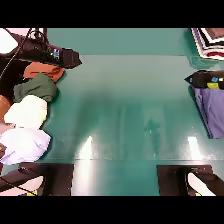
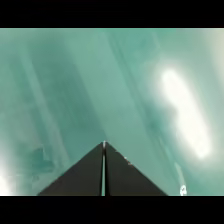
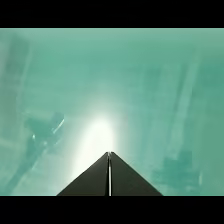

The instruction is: Fold the shirts.

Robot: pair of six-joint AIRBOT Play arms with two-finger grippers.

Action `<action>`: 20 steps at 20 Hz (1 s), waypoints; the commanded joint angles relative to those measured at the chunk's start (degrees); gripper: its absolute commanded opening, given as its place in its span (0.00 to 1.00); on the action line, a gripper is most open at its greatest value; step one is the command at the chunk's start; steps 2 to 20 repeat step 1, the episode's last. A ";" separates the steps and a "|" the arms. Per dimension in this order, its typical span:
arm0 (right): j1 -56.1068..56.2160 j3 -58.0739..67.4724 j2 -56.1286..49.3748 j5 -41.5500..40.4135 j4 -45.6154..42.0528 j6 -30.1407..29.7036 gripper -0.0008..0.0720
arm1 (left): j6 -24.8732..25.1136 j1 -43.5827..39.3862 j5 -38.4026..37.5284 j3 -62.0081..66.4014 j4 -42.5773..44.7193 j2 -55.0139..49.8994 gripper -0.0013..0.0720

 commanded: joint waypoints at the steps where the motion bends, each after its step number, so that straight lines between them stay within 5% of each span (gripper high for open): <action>1: 4.52 0.07 0.52 -0.04 -1.53 0.04 0.03 | 0.00 -0.02 0.02 0.00 -0.02 -0.04 0.06; 20: 4.52 0.07 0.52 -0.04 -1.53 0.04 0.03 | 0.00 -0.02 0.02 0.00 -0.02 -0.04 0.06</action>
